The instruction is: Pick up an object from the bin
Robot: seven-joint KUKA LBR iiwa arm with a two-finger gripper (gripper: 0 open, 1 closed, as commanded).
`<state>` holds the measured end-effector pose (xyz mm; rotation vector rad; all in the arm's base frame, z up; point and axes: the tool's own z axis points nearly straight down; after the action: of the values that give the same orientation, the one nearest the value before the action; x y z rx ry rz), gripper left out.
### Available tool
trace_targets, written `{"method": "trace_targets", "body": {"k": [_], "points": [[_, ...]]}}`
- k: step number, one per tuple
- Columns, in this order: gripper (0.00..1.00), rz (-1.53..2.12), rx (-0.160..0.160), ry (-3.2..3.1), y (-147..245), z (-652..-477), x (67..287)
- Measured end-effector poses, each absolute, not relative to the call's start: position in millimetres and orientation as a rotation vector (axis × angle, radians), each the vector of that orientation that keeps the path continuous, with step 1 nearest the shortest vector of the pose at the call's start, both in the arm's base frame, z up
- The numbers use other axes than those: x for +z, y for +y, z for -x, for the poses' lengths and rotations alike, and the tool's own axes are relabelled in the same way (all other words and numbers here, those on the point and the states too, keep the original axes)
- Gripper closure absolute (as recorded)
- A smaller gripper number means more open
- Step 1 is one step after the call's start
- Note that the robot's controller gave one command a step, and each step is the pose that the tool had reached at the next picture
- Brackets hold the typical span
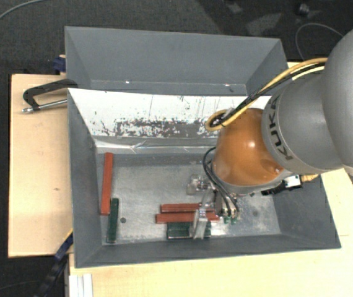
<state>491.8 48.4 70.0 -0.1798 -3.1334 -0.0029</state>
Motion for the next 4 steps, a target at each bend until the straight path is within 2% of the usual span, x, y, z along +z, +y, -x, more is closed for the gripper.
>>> {"method": "trace_targets", "body": {"k": [1,2,3,4], "points": [[1.00,0.183,-0.003,-3.143,47,-495.0,73],[1.00,0.466,-0.009,-3.102,36,-510.2,74],[1.00,0.652,-0.009,-3.081,-44,-540.4,75],[1.00,0.697,-0.003,-3.079,-55,-569.4,142]]}}
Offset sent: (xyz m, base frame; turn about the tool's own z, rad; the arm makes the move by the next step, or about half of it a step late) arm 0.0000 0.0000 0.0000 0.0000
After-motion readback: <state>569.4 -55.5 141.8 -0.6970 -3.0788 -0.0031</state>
